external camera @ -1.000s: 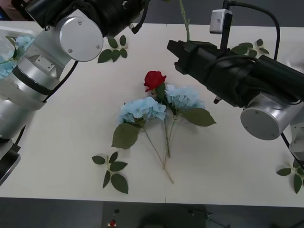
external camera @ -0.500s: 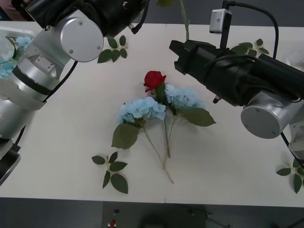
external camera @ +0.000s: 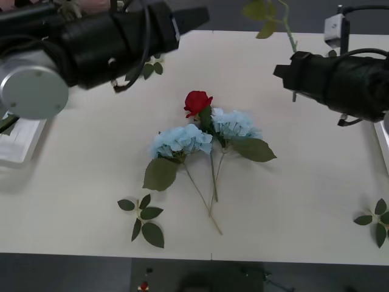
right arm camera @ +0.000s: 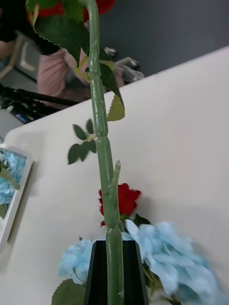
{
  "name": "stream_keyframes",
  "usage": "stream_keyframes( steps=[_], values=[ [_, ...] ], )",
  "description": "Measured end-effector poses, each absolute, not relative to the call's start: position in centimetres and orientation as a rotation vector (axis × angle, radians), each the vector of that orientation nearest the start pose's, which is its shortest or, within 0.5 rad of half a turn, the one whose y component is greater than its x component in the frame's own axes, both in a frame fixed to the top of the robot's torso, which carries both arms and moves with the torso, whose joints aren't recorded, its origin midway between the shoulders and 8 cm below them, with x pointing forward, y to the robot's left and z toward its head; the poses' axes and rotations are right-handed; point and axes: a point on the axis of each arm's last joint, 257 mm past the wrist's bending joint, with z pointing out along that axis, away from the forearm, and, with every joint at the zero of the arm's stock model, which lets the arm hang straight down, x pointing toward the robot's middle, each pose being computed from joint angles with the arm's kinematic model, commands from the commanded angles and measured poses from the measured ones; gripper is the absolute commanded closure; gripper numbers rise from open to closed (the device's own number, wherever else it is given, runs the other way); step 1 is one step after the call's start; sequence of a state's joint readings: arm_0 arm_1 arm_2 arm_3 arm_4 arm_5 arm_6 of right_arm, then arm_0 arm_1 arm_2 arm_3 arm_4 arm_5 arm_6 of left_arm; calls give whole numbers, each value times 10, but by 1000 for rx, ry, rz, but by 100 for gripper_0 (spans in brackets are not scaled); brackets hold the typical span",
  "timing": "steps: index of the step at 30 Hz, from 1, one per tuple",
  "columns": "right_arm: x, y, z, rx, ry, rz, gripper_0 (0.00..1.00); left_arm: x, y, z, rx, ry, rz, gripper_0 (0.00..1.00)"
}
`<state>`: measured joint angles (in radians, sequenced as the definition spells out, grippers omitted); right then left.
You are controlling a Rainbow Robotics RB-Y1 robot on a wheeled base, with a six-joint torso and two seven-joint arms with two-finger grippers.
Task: Put the red flowers into the right box and the blue flowers into the left box
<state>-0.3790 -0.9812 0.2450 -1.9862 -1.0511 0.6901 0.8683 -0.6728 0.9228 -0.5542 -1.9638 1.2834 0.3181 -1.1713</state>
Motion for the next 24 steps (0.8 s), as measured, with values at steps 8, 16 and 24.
stream_keyframes(
  steps=[8, 16, 24],
  values=[
    [525, -366, -104, 275, 2282, 300, 100, 383, 26, -125, 456, 2069, -1139, 0],
    [506, -547, -137, 485, 2352, -188, 100, 392, 40, -259, 347, 2365, -1060, 0],
    [497, -651, -147, 473, 2286, -425, 100, 437, 46, -308, 396, 2455, -875, 0]
  ],
)
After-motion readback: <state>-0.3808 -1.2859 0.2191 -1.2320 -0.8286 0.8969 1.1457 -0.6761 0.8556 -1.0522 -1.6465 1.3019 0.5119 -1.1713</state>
